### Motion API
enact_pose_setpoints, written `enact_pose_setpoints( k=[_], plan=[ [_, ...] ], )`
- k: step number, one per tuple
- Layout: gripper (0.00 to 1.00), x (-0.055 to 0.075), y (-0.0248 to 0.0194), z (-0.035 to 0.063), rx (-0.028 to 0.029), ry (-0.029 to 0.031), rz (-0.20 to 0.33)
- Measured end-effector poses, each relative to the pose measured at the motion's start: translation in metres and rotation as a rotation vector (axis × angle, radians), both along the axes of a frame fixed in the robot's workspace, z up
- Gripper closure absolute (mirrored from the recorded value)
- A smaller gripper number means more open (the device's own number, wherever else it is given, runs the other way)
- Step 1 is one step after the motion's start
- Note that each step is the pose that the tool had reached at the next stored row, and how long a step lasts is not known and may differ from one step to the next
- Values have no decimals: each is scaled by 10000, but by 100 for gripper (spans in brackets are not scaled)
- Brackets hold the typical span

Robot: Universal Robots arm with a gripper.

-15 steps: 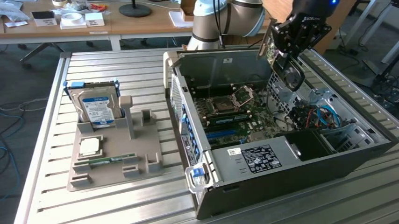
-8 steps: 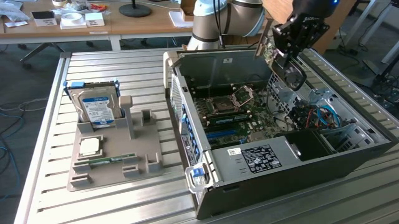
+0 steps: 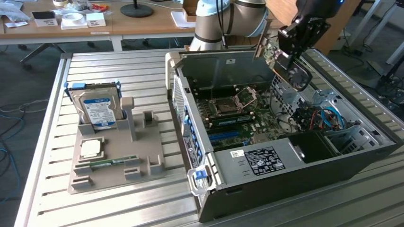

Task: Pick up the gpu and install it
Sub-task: 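Insert the gpu into the slot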

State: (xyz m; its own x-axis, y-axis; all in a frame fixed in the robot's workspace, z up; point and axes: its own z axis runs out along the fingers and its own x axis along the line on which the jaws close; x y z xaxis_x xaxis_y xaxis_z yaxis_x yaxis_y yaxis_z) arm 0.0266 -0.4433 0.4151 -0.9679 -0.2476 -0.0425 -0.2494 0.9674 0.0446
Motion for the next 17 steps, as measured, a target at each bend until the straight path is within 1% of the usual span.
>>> enact_pose_setpoints(
  k=[17],
  plan=[
    [73, 0, 0, 0, 1, 0, 3078]
  ],
)
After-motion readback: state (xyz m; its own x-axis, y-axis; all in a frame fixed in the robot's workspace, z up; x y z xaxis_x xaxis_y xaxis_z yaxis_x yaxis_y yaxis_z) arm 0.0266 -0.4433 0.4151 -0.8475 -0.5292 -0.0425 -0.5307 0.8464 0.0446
